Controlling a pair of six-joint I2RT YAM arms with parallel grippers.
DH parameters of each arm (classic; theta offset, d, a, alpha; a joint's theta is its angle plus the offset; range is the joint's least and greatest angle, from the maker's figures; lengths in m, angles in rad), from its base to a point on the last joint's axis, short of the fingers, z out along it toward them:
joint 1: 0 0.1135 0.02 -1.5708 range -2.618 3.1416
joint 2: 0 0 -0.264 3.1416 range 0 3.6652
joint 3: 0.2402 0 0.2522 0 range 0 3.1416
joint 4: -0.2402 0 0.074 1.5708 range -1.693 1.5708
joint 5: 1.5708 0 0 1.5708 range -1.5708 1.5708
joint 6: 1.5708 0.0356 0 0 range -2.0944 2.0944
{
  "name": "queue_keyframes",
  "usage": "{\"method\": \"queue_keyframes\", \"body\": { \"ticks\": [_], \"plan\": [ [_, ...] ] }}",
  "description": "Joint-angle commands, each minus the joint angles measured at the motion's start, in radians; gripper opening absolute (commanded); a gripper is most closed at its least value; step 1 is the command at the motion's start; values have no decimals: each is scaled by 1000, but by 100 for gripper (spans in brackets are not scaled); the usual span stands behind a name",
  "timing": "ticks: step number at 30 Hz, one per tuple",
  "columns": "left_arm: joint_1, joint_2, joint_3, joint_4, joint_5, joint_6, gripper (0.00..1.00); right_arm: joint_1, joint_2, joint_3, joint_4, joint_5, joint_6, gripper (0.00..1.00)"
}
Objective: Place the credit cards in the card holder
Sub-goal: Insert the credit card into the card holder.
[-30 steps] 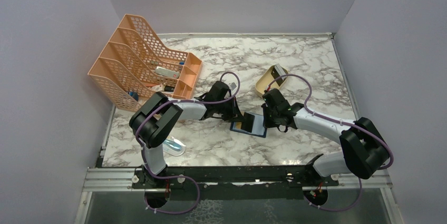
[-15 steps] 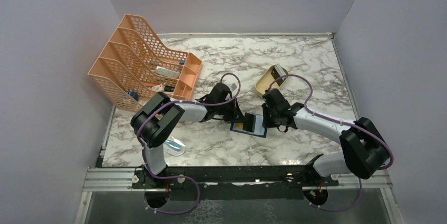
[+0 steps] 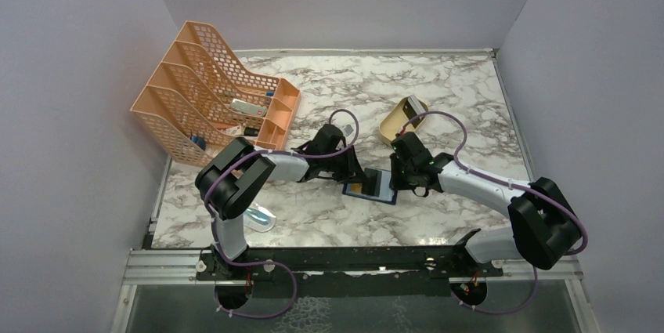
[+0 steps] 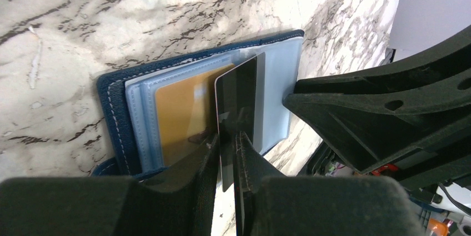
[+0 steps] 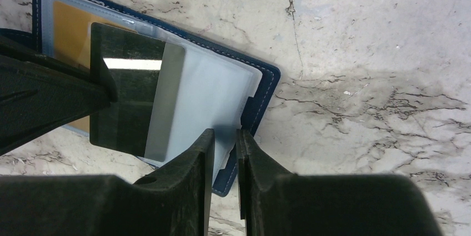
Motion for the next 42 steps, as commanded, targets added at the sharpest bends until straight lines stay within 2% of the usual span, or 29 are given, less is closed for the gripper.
{"method": "queue_keyframes", "body": {
  "ticks": [1,10,17,24,28,42],
  "plan": [
    [-25,28,8,-41,-48,18,14,2,9,-25,53,-61,32,18],
    [-47,24,35,-80,-75,38,11,2,-4,-27,84,-83,27,17],
    [-47,-13,52,-128,-116,59,31,2,-65,11,-18,-2,12,20],
    [-47,-12,62,-123,-106,53,38,2,-94,21,-59,29,12,19],
    [-48,-6,64,-116,-95,53,38,2,-83,10,-57,42,13,18],
    [-79,22,81,-81,-70,68,27,1,-13,-36,37,10,24,15]
  ]
}}
